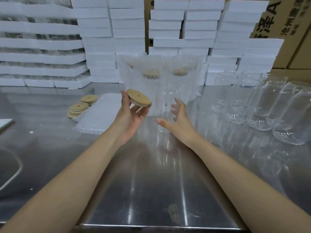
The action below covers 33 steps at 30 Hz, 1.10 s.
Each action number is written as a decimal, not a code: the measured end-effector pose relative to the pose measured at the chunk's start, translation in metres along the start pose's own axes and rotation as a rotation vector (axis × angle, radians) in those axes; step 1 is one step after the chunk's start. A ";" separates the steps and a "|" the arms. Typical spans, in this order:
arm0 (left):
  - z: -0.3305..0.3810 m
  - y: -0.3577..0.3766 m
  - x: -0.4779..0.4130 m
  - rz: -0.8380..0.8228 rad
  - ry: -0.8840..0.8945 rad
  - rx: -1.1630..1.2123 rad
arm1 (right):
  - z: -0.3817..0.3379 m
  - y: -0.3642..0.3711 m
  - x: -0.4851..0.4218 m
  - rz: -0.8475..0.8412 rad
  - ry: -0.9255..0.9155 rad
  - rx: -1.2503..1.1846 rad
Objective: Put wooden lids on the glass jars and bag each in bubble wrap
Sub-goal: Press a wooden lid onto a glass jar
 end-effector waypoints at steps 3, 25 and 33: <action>0.010 0.013 0.002 -0.061 0.128 0.033 | -0.008 0.001 0.002 0.042 -0.073 -0.009; -0.001 0.058 0.006 -0.077 0.689 -0.950 | -0.014 0.009 0.000 0.033 -0.178 0.037; 0.001 0.069 0.011 -0.225 1.035 -1.350 | -0.009 0.008 -0.003 0.030 -0.149 0.034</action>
Point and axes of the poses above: each hand's wrist, its own x-axis away from the middle knuckle, its own y-axis out of the palm, z = x × y, the point moved 3 cm from there along -x, towards the middle knuckle, and after that the axes turned 2 degrees about y, right-handed, at the moved point
